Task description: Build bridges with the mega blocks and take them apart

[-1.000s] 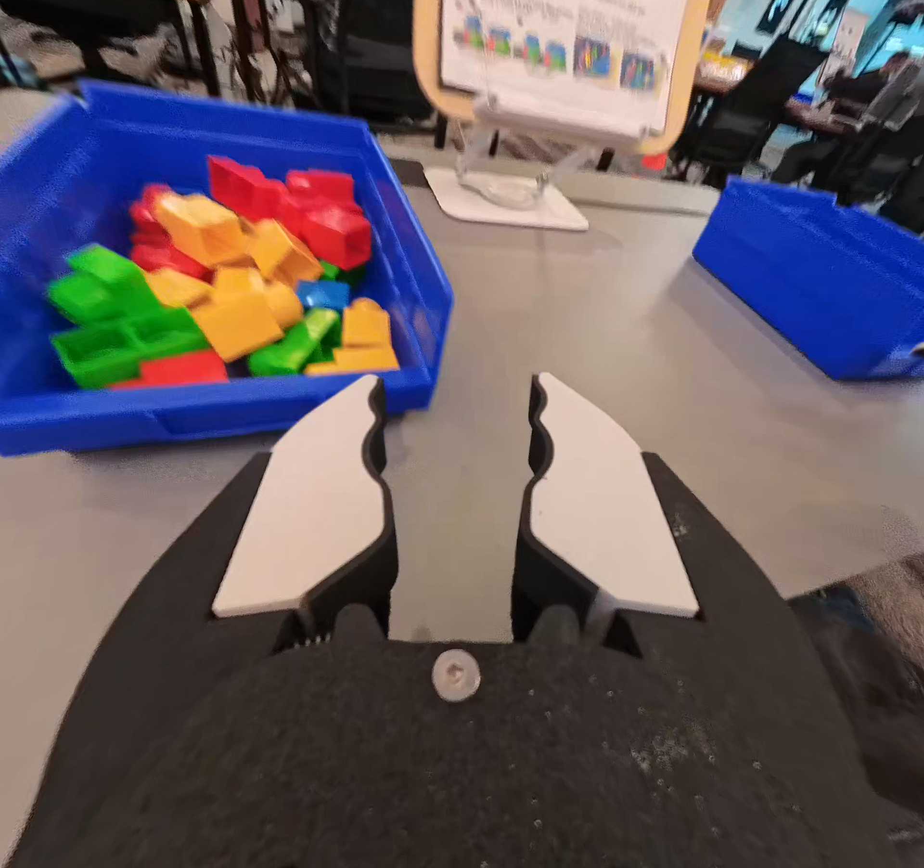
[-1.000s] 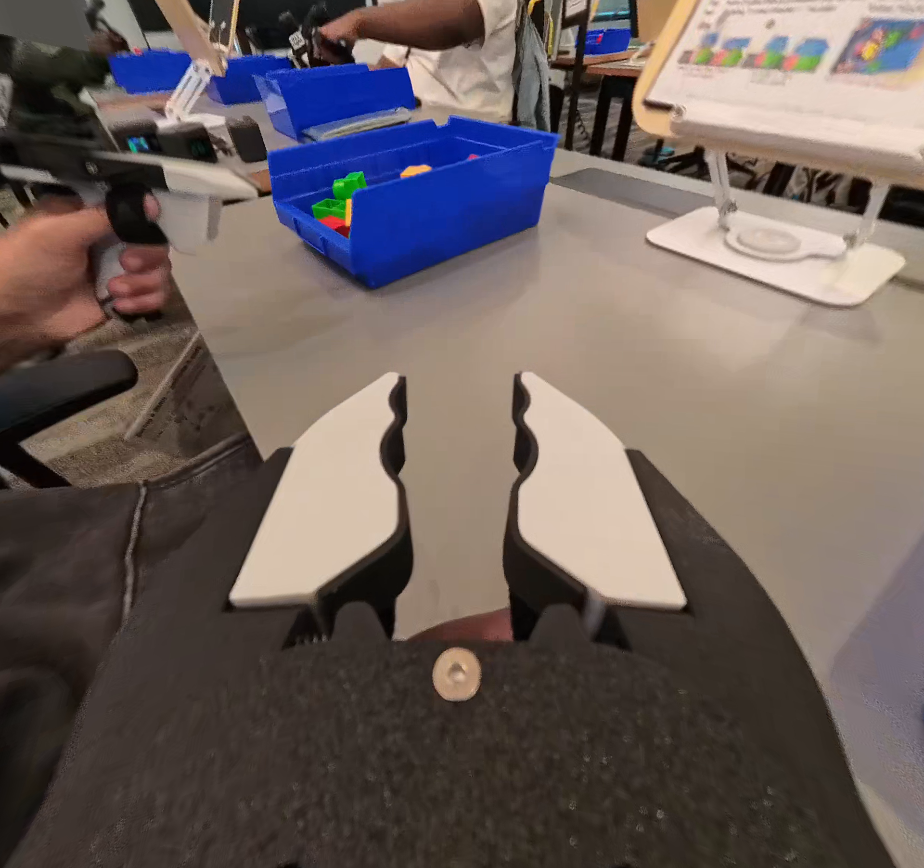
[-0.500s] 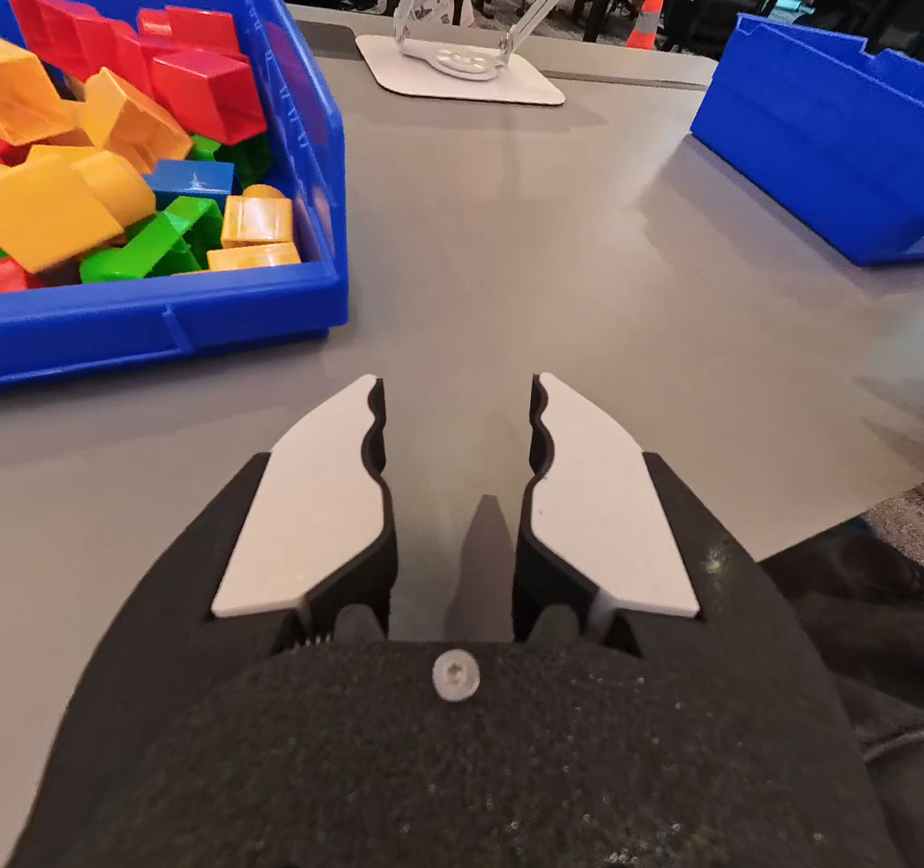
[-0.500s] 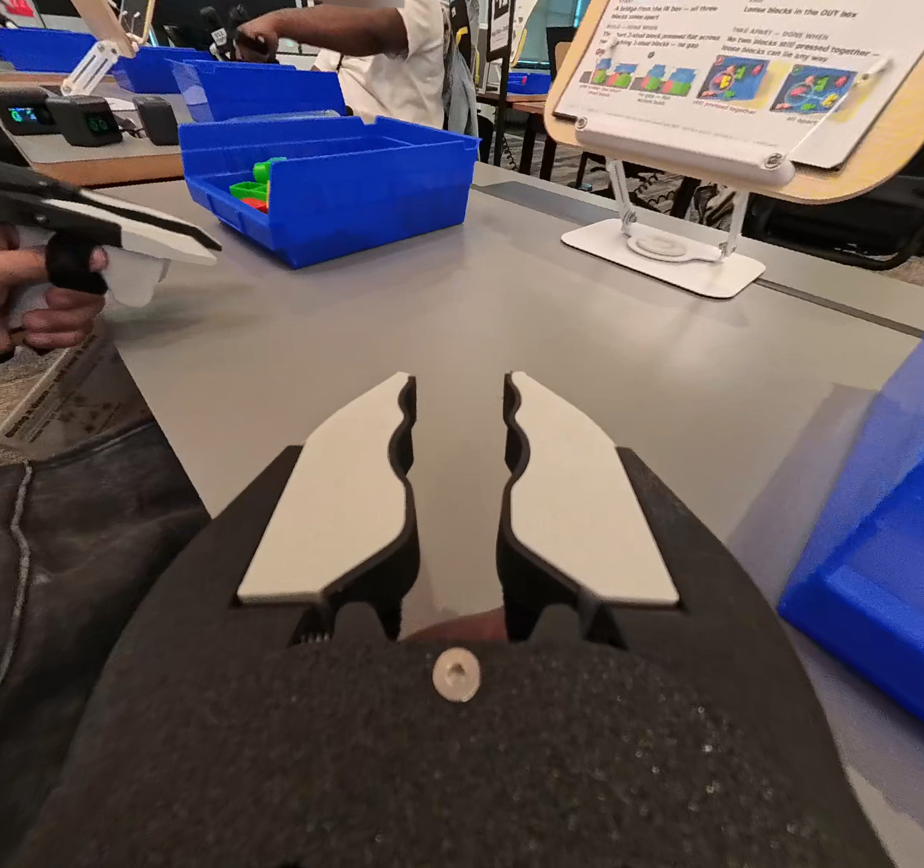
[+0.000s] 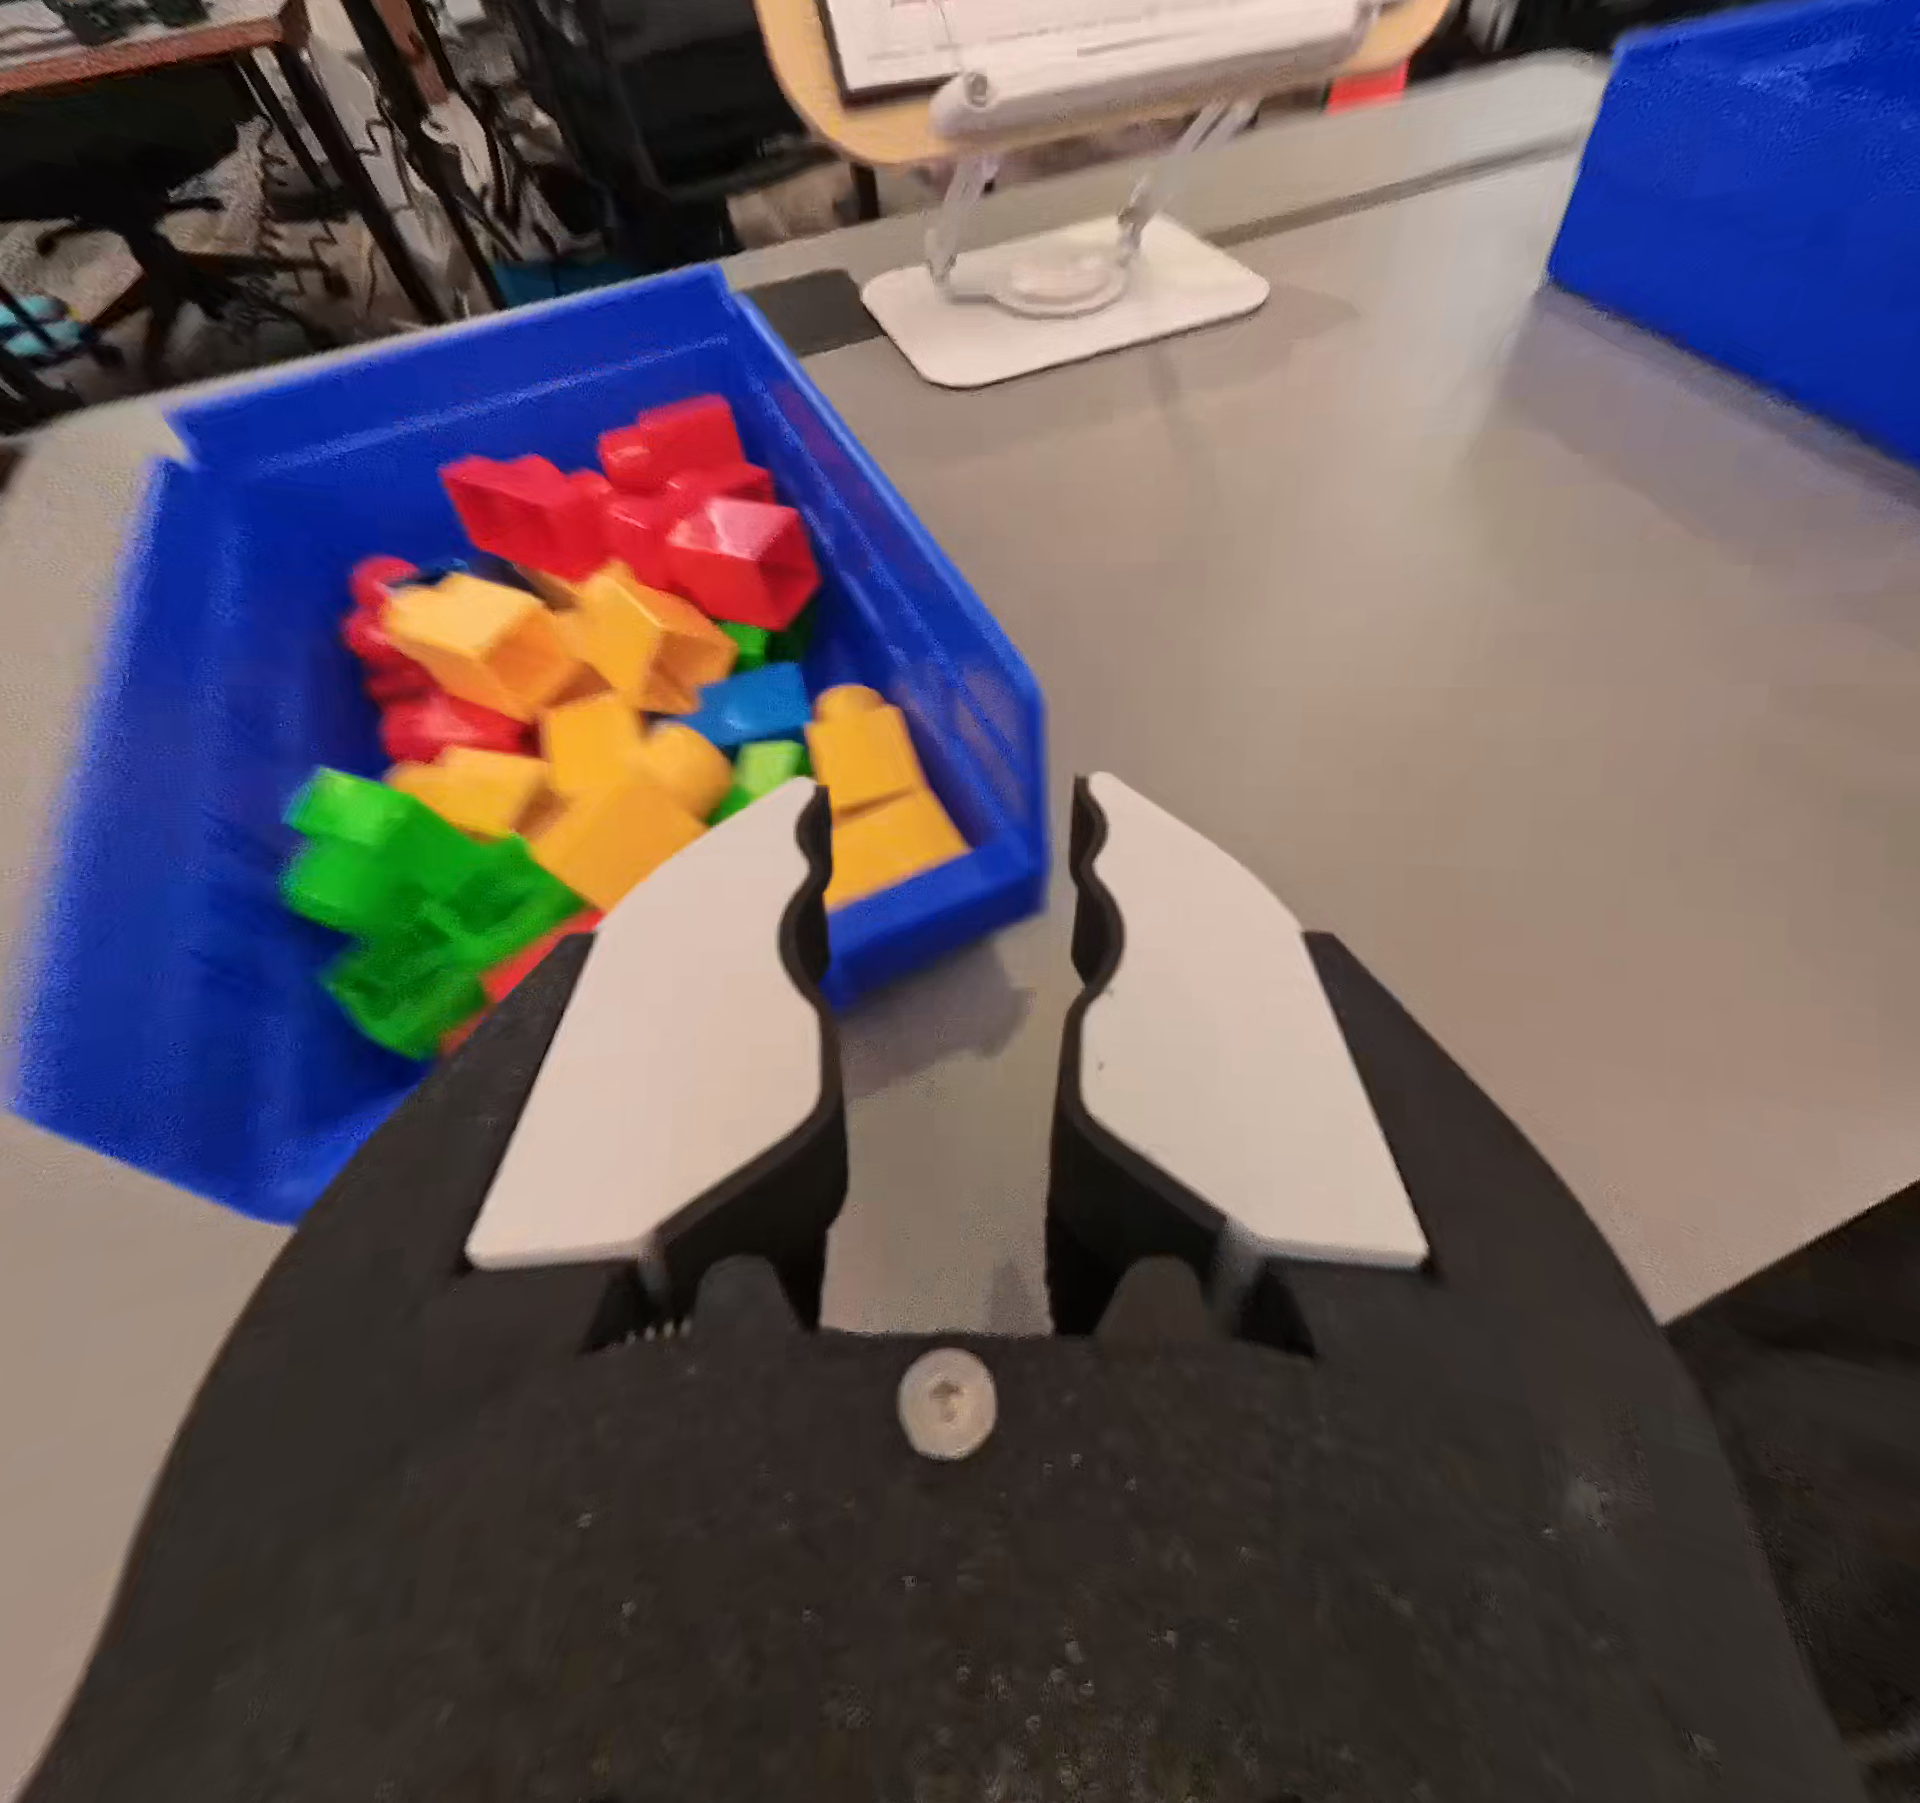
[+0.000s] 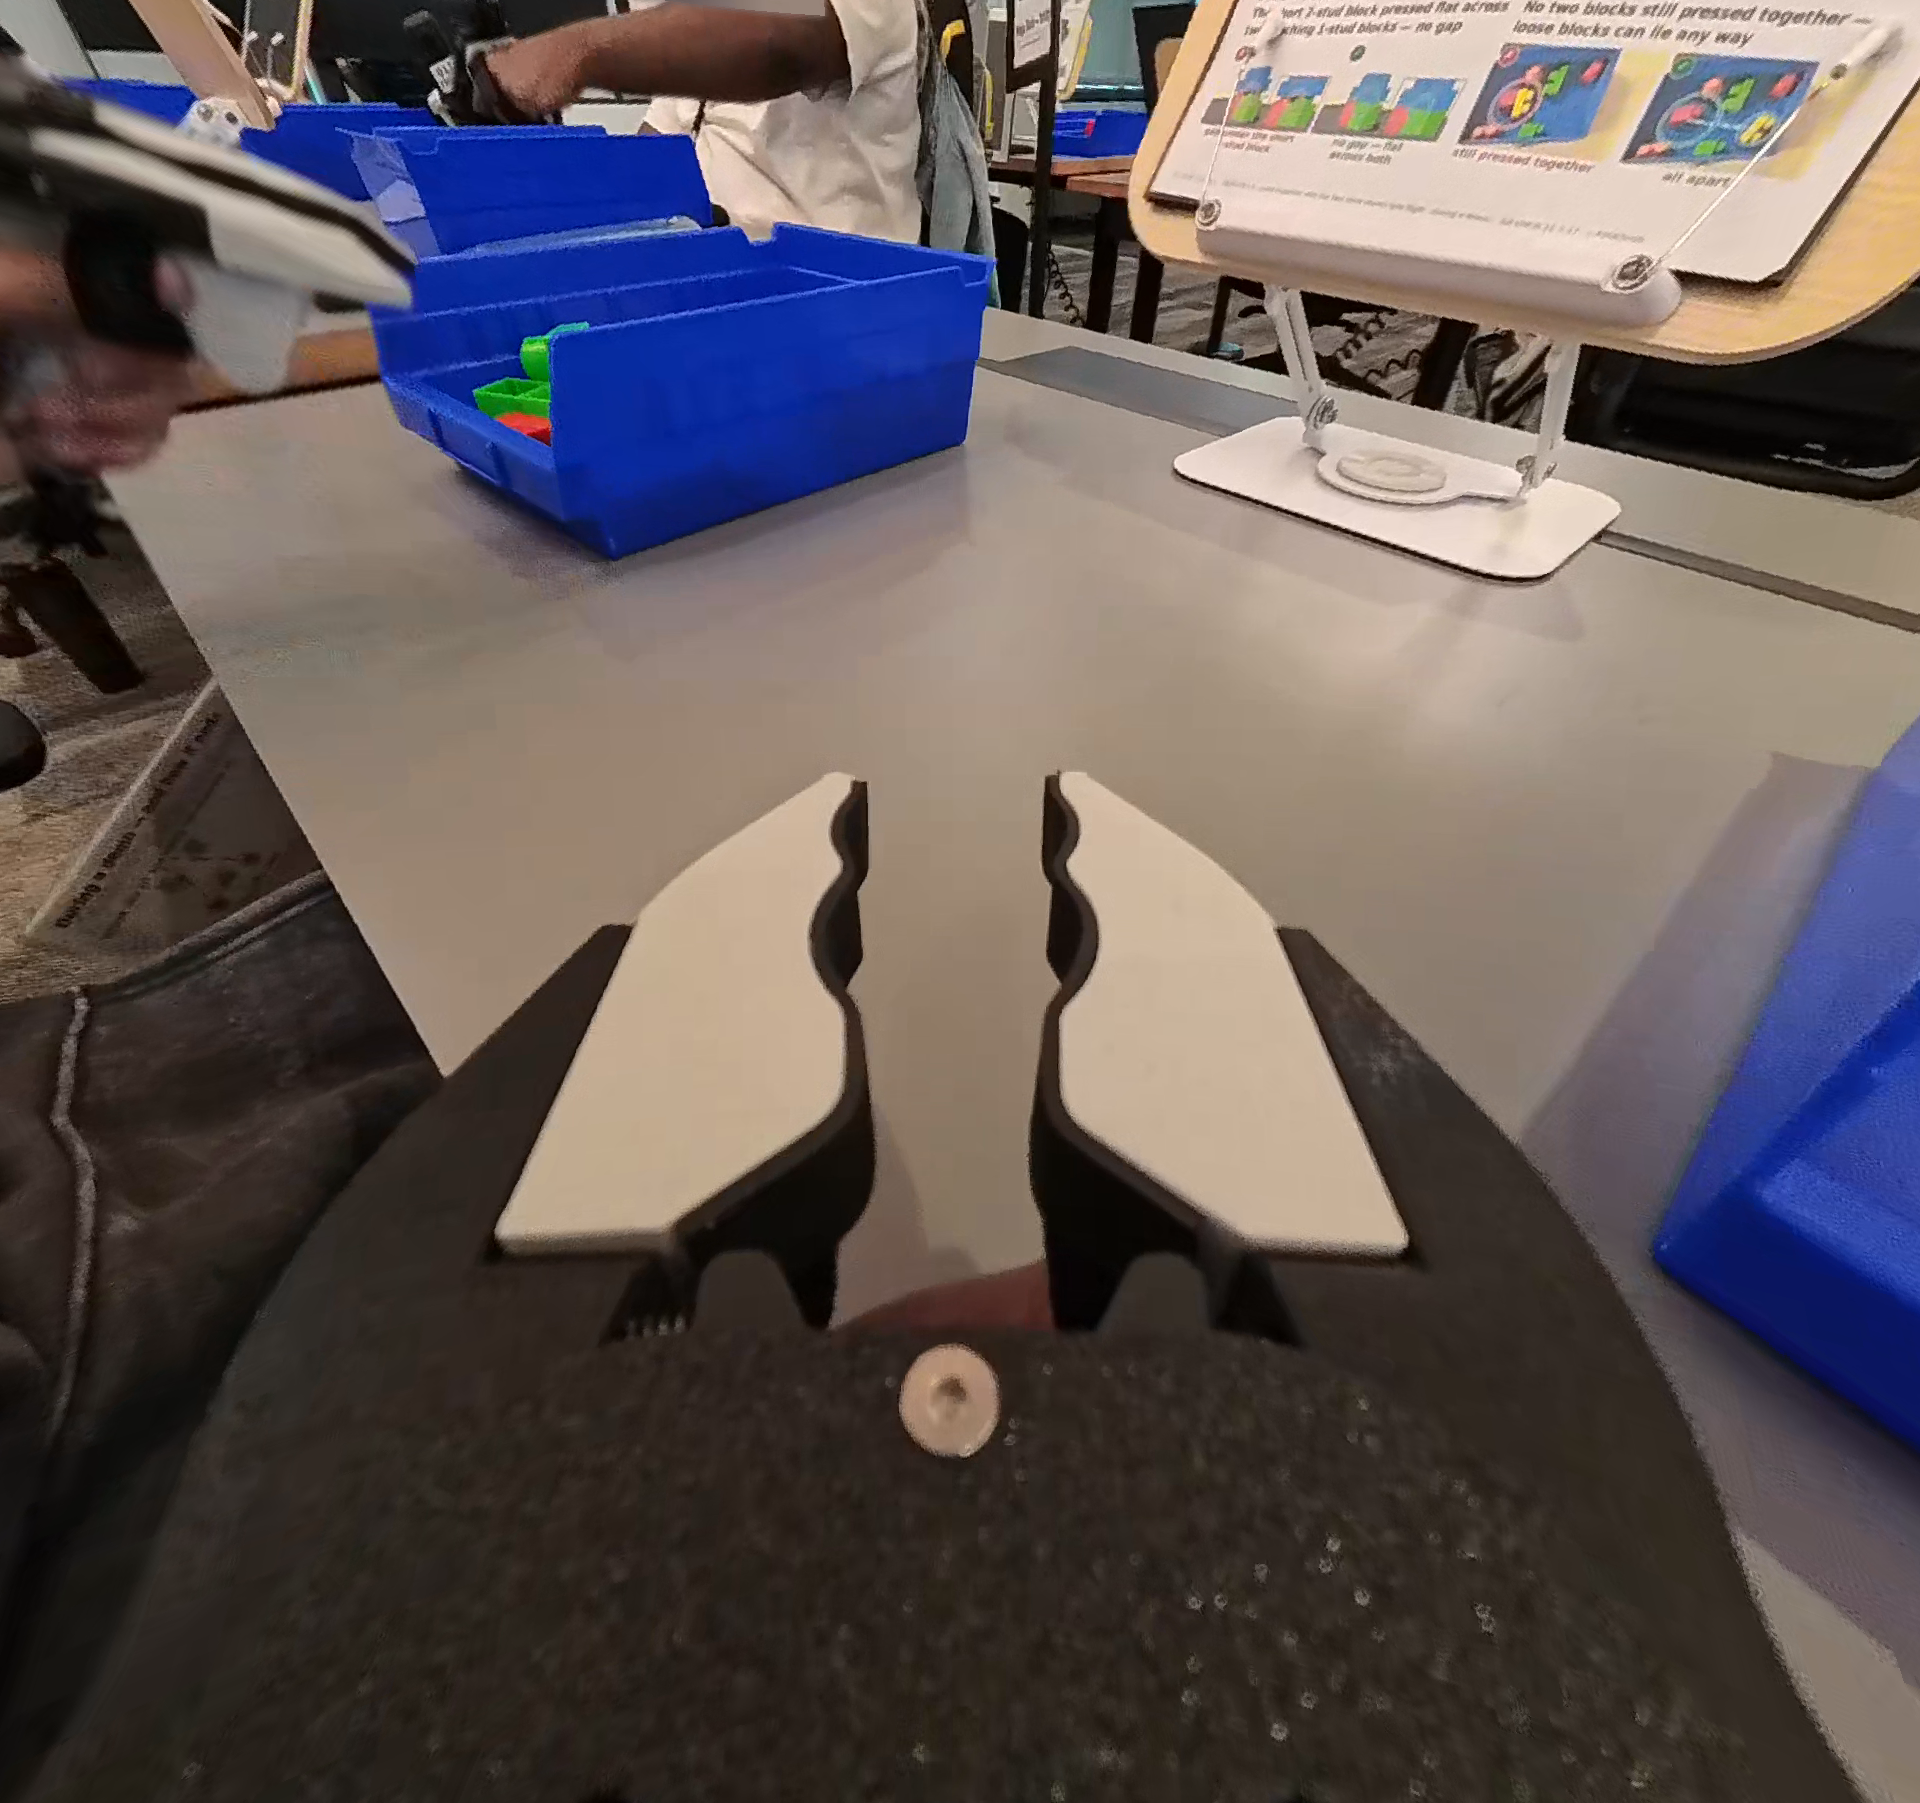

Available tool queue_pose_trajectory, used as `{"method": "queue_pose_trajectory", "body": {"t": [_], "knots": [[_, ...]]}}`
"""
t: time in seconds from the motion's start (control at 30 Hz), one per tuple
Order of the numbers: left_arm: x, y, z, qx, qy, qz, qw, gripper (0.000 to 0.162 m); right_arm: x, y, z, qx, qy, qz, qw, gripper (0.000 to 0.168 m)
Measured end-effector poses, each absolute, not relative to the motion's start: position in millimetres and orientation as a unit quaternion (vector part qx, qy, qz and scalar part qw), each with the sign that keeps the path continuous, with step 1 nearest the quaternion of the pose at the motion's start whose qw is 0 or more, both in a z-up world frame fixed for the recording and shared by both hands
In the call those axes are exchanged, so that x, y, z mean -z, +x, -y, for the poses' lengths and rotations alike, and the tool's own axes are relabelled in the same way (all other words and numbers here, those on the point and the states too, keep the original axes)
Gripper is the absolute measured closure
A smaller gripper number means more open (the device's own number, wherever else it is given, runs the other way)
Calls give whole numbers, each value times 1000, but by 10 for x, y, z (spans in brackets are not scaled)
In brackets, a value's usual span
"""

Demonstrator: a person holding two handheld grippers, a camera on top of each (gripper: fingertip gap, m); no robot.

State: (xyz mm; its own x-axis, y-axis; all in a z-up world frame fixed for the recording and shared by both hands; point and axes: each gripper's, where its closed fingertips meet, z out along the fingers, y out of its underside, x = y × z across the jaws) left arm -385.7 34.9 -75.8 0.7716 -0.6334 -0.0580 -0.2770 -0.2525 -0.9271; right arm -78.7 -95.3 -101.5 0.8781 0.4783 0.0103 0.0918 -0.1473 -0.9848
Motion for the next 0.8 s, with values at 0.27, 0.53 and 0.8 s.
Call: {"method": "queue_pose_trajectory", "body": {"t": [0.27,0.53,0.8], "knots": [[975,-4269,-1212,36,-790,-546,277,110,1025,-800,941,-161,-745,196,617,137],[1498,-4420,-1455,70,-795,-600,56,105,1050,-815,983,-156,-748,202,613,137],[1586,-4368,-1416,106,-787,-608,-16,118,1062,-783,984,-166,-752,193,608,139]]}}
